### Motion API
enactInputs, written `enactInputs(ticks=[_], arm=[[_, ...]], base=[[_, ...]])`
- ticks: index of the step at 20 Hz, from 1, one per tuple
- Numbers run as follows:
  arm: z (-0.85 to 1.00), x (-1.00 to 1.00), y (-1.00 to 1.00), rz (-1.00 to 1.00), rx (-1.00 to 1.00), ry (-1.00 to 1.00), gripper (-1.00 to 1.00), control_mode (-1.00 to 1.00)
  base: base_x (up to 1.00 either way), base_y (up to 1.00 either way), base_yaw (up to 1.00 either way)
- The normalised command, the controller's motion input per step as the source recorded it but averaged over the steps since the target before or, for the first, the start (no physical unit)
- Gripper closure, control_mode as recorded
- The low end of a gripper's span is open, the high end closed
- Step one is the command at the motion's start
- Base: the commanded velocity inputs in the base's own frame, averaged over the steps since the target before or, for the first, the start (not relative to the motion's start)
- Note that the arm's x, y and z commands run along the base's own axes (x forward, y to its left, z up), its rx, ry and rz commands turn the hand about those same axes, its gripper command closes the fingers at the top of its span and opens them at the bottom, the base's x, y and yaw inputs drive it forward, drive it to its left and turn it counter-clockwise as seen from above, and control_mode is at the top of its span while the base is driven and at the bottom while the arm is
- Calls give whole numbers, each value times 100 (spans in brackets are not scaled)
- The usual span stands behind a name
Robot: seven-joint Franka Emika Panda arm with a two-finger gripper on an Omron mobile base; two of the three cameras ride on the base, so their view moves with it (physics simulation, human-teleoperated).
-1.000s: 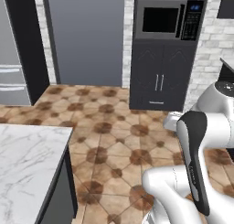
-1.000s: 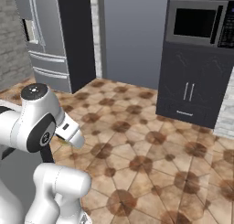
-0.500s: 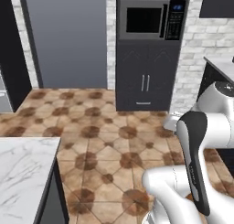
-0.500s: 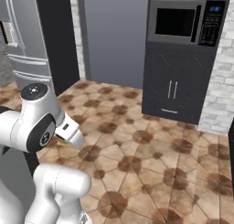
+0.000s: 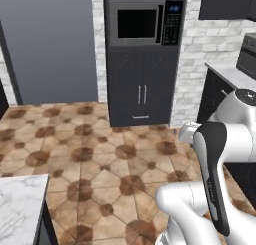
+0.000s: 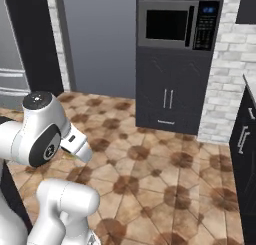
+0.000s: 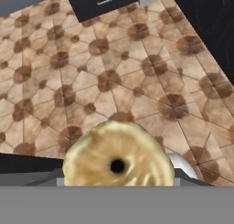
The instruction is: Pick the candle and candle from the dining table and place them in the open cabinet. Close the cabinet after placing the objects.
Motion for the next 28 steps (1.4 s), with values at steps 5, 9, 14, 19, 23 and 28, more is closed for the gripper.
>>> enactInputs(ticks=[5,9,14,19,23,28], arm=[[0,0,0,0,0,0,100,100],[0,0,0,0,0,0,100,100],[0,0,0,0,0,0,100,100],[0,0,0,0,0,0,100,100],[0,0,0,0,0,0,100,100],[0,0,0,0,0,0,100,100]], base=[[54,0,-25],[51,0,-25],[47,0,-25],[46,0,-25],[48,0,-25],[50,0,-24]])
